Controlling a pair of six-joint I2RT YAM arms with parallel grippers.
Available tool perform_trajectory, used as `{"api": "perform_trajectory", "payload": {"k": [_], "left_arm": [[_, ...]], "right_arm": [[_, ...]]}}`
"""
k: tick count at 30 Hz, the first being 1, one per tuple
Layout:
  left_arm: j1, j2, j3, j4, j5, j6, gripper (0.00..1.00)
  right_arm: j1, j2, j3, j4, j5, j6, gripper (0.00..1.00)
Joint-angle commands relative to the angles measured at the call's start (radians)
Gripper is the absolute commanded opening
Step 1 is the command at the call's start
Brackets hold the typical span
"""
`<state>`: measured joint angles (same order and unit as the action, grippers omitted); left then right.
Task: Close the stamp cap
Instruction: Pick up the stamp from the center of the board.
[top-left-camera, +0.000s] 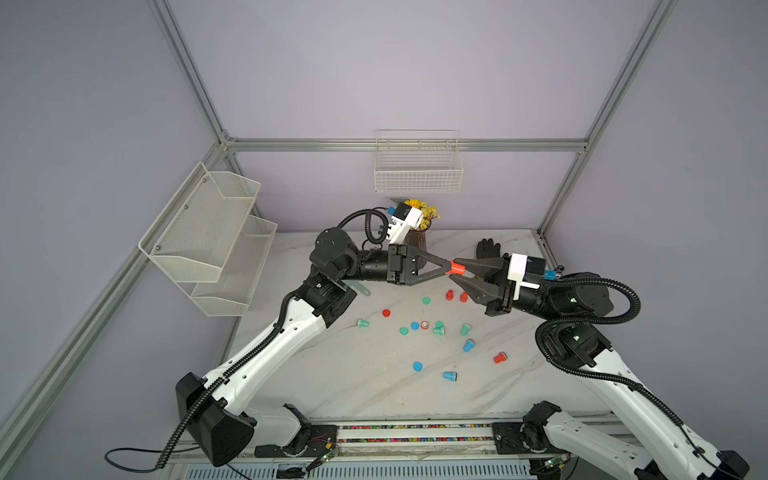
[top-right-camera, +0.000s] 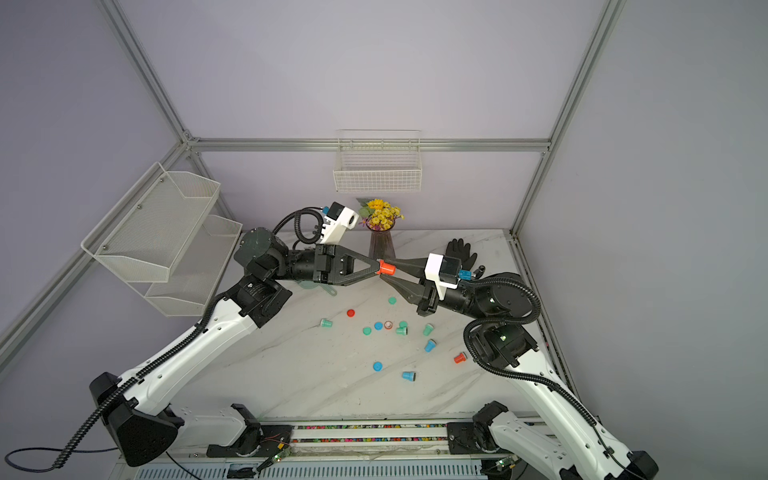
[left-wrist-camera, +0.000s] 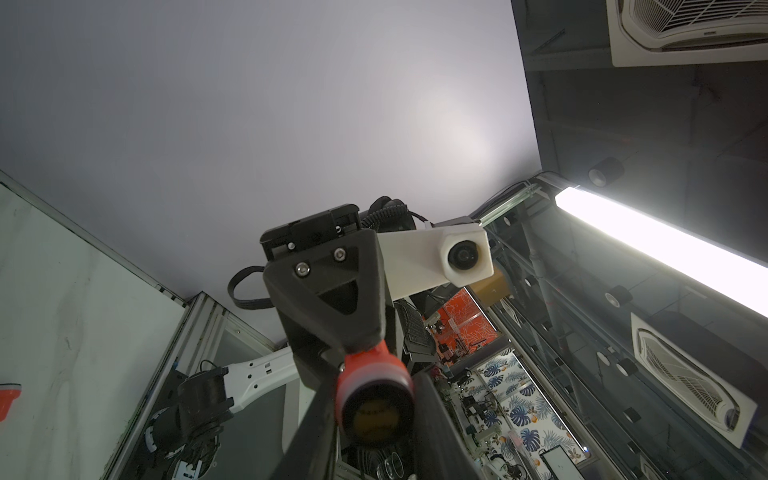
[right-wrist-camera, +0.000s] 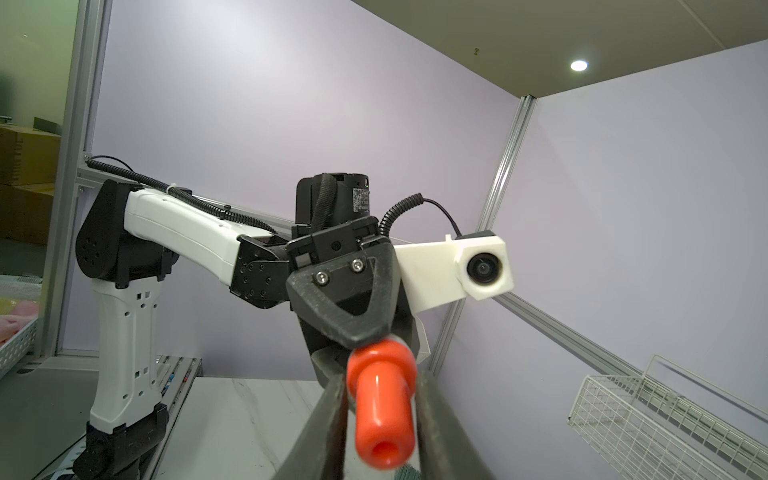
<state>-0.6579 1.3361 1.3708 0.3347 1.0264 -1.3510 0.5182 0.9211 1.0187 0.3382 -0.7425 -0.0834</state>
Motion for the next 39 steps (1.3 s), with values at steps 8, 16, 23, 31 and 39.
{"api": "perform_trajectory", "payload": {"k": [8, 16, 23, 31, 39], "left_arm": [[-0.005, 0.007, 0.031, 0.04, 0.02, -0.007, 0.0], [0.016, -0.004, 0.034, -0.085, -0.009, 0.094, 0.31], [0.094, -0.039, 0.028, -0.182, -0.059, 0.205, 0.62], [0.184, -0.073, 0.067, -0.725, -0.282, 0.572, 0.67], [0.184, 0.018, 0.113, -1.186, -0.745, 0.872, 0.66]], "right_arm": [[0.004, -0.007, 0.015, 0.001, 0.022, -0.019, 0.23], [0.003, -0.011, 0.006, -0.017, 0.038, -0.013, 0.04], [0.003, -0.041, -0.034, -0.083, 0.06, -0.001, 0.02], [0.004, -0.049, -0.033, -0.319, 0.188, 0.046, 0.02], [0.004, 0.064, 0.037, -0.547, 0.398, 0.205, 0.0]]}}
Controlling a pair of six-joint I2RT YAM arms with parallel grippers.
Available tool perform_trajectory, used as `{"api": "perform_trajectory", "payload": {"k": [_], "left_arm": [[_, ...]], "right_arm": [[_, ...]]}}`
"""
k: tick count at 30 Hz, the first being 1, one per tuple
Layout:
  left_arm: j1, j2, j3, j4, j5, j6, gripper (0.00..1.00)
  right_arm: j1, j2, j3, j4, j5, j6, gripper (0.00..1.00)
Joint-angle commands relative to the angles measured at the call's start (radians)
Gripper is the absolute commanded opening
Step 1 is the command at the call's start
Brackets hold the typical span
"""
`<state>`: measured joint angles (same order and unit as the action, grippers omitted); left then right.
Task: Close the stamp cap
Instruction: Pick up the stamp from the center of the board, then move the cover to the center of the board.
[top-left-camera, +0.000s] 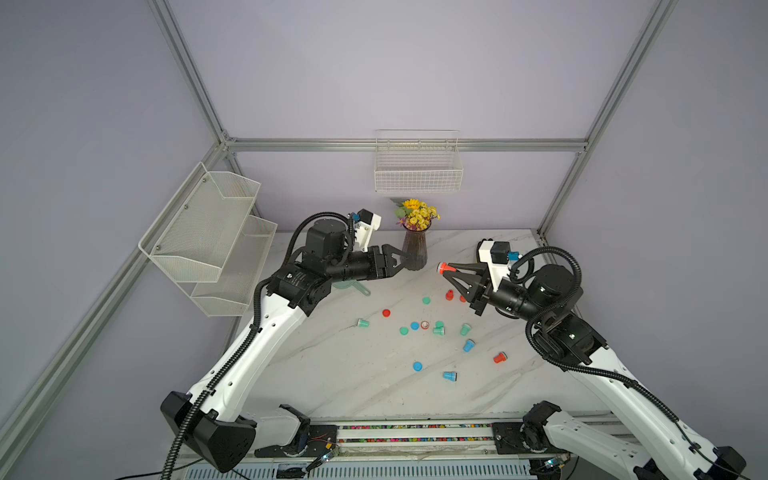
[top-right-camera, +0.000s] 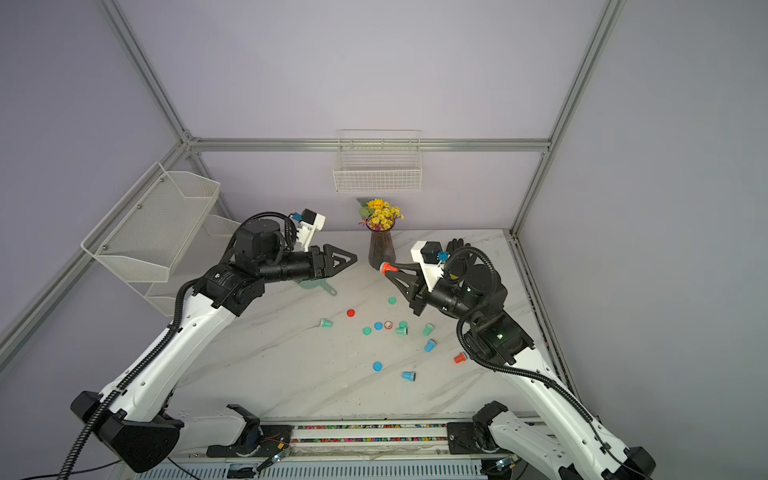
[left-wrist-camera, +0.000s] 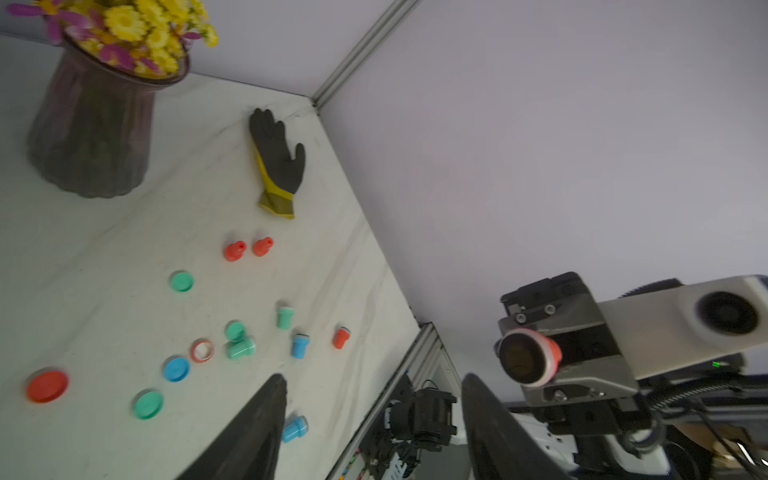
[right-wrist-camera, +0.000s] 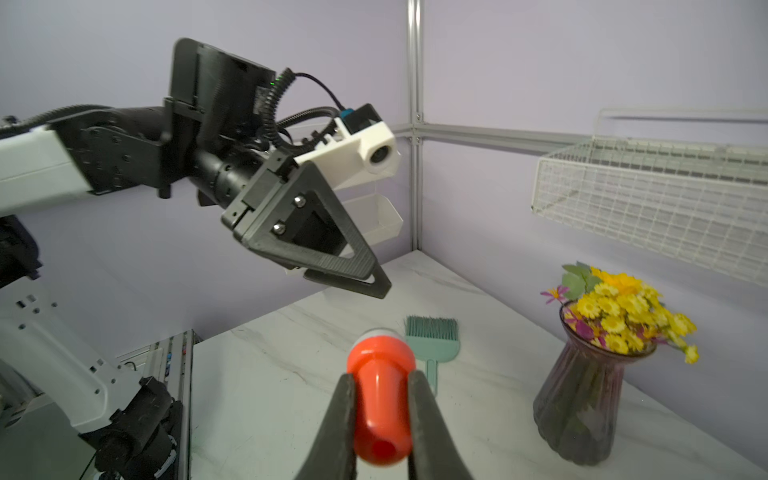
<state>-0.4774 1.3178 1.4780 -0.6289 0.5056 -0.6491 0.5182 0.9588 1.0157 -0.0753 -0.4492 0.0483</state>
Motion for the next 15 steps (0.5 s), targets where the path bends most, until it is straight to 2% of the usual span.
{"api": "perform_trajectory", "payload": {"k": [1, 6, 10, 15], "left_arm": [[0.003, 0.054, 0.002, -0.245, -0.268, 0.178, 0.66], [-0.013, 0.203, 0.001, -0.351, -0.495, 0.21, 0.66], [-0.04, 0.324, 0.025, -0.38, -0.572, 0.228, 0.67], [-0.089, 0.504, 0.123, -0.411, -0.632, 0.243, 0.66]], "right_arm": [[0.004, 0.036, 0.043, -0.145, 0.113, 0.082, 0.0], [0.003, 0.057, 0.042, -0.16, 0.169, 0.137, 0.0], [0.003, 0.084, 0.054, -0.192, 0.191, 0.154, 0.0], [0.004, 0.108, 0.067, -0.215, 0.176, 0.161, 0.0]]}}
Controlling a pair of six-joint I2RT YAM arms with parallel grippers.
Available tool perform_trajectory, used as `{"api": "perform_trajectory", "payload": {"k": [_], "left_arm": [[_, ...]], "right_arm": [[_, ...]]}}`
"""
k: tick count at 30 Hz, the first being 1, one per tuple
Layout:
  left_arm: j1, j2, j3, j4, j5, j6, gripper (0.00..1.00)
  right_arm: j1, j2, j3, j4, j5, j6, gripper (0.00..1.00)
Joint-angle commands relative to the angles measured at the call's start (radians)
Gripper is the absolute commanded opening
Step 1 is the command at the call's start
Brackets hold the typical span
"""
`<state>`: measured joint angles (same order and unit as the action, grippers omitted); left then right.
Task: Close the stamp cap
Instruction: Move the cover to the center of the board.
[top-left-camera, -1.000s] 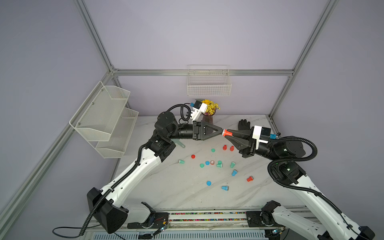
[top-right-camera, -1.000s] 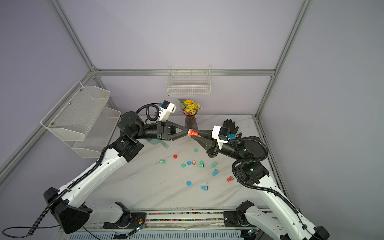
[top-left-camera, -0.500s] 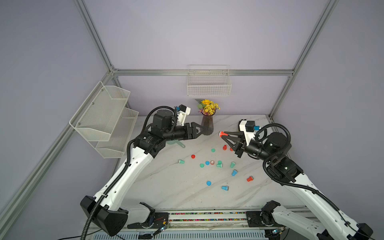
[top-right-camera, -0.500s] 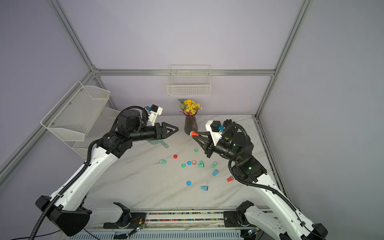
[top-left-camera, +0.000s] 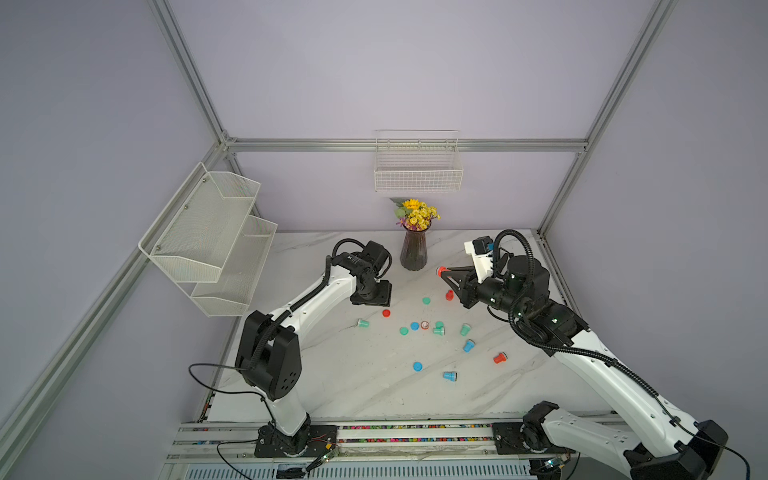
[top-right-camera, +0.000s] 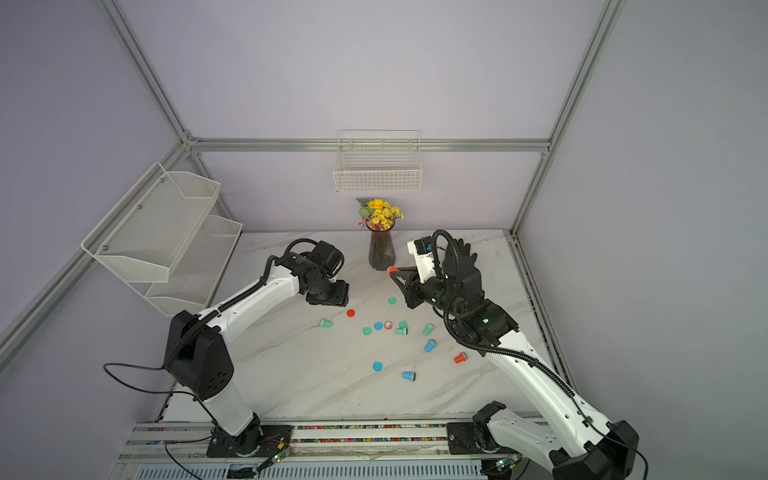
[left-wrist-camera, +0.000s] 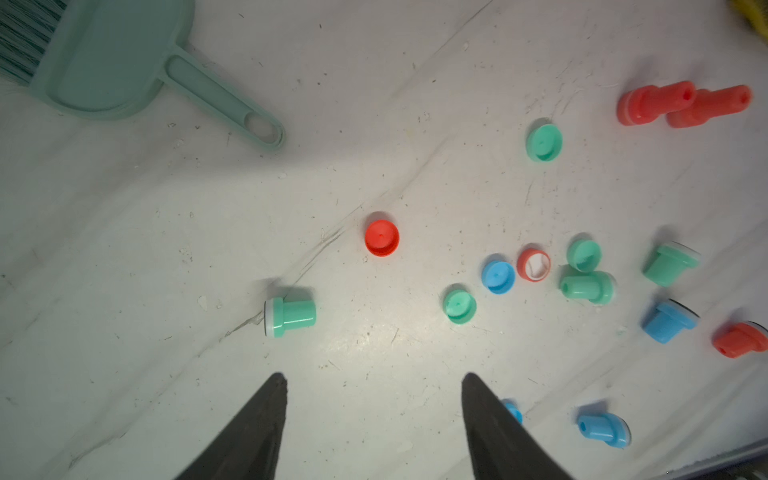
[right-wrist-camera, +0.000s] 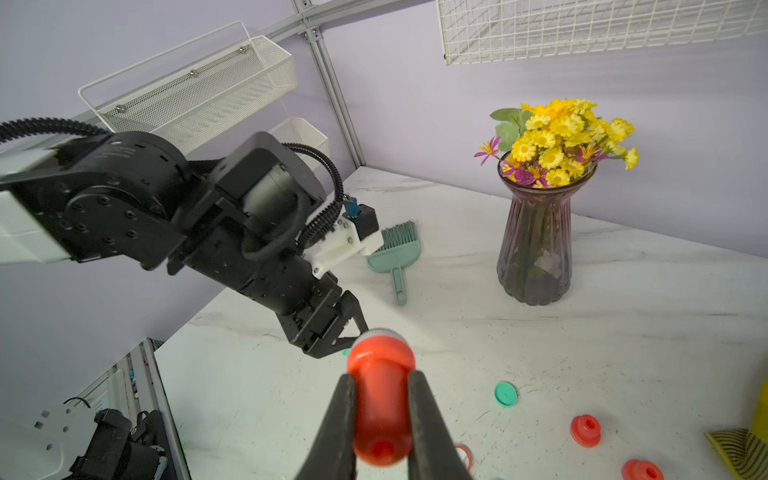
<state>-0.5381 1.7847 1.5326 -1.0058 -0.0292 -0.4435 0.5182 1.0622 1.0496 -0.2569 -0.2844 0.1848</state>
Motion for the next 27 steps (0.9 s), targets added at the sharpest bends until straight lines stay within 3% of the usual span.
{"api": "perform_trajectory", "payload": {"k": [1, 11, 22, 27], "left_arm": [[-0.035, 0.068, 0.081, -0.037, -0.108, 0.036, 0.66], [-0.041, 0.323, 0.2, -0.053, -0.042, 0.013, 0.55], [-0.04, 0.391, 0.199, -0.03, -0.065, 0.015, 0.43], [-0.04, 0.401, 0.185, -0.017, -0.066, 0.018, 0.42]], "right_arm": [[0.003, 0.004, 0.033, -0.033, 0.011, 0.025, 0.0], [0.004, 0.001, 0.029, -0.054, 0.011, 0.025, 0.0], [0.003, -0.001, 0.032, -0.076, 0.002, 0.005, 0.0], [0.004, 0.003, 0.038, -0.077, -0.007, 0.007, 0.0]]}}
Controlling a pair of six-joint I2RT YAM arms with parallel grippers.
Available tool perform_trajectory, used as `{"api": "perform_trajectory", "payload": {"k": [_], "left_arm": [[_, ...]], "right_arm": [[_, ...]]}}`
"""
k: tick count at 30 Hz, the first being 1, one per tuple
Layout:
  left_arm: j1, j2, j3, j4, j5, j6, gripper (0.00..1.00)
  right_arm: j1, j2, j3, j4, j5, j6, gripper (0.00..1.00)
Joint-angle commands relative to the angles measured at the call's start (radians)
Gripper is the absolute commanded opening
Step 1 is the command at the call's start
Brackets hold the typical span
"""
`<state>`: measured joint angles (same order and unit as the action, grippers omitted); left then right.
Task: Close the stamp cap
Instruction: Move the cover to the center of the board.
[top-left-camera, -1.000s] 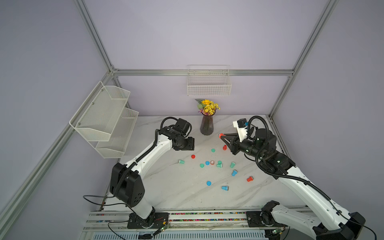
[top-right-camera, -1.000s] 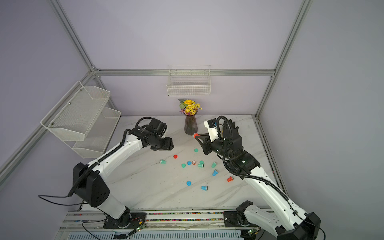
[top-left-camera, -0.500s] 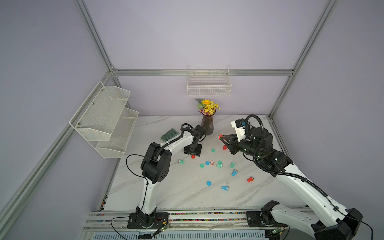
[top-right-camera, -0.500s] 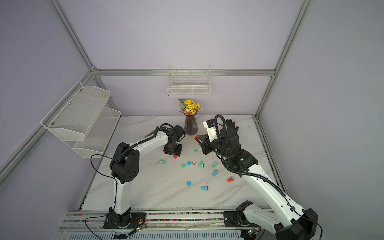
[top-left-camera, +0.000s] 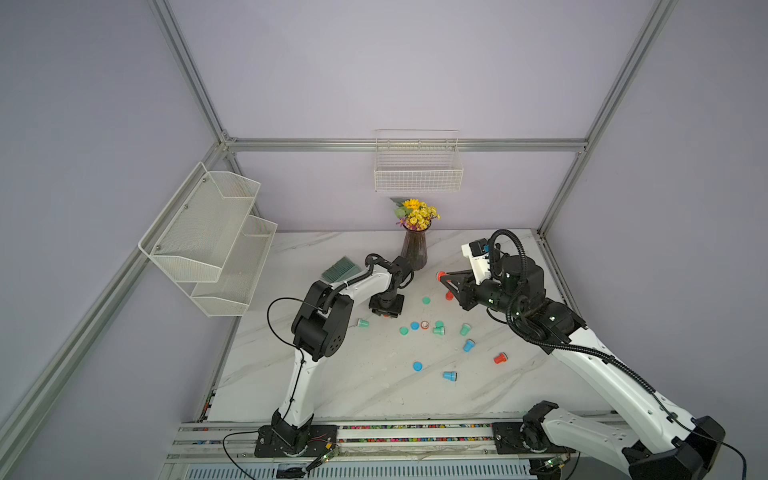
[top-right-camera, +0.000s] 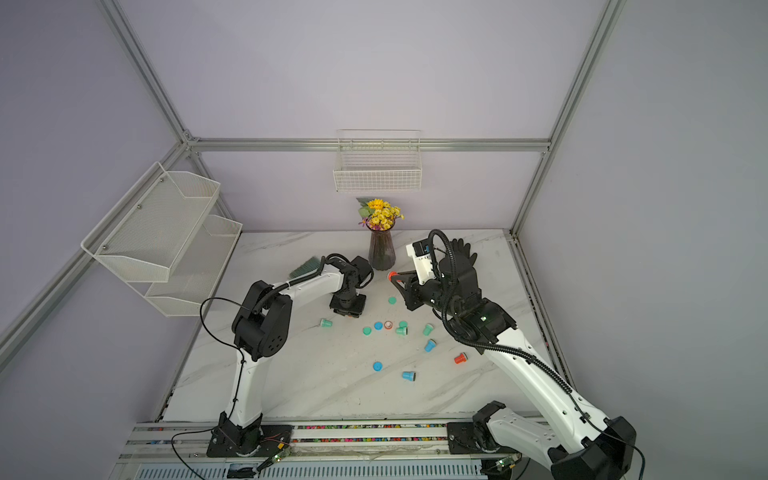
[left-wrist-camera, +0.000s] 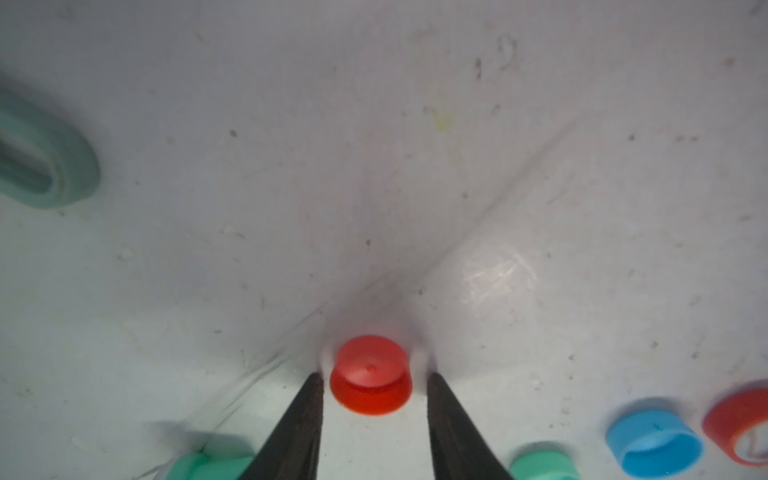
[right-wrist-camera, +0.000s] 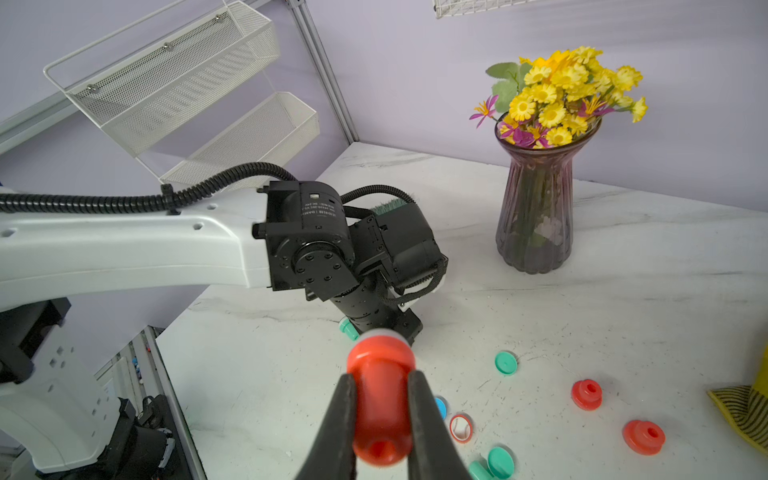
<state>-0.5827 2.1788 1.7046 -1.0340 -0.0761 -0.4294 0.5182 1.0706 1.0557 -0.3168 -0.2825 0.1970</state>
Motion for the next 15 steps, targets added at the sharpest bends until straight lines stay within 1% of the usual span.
{"api": "perform_trajectory", "payload": {"k": [1, 8, 11, 15], "left_arm": [[0.004, 0.006, 0.01, 0.017, -0.019, 0.004, 0.42], [0.006, 0.001, -0.007, 0.056, -0.028, 0.017, 0.38], [0.008, -0.001, -0.008, 0.058, -0.031, 0.017, 0.34], [0.006, -0.021, -0.025, 0.057, -0.009, 0.018, 0.31]], "right_arm": [[0.004, -0.005, 0.033, -0.019, -0.01, -0.006, 0.0], [0.004, -0.001, 0.04, -0.021, -0.022, -0.005, 0.0], [0.003, 0.003, 0.046, -0.024, -0.03, -0.004, 0.0], [0.003, 0.004, 0.048, -0.029, -0.038, -0.004, 0.0]]}}
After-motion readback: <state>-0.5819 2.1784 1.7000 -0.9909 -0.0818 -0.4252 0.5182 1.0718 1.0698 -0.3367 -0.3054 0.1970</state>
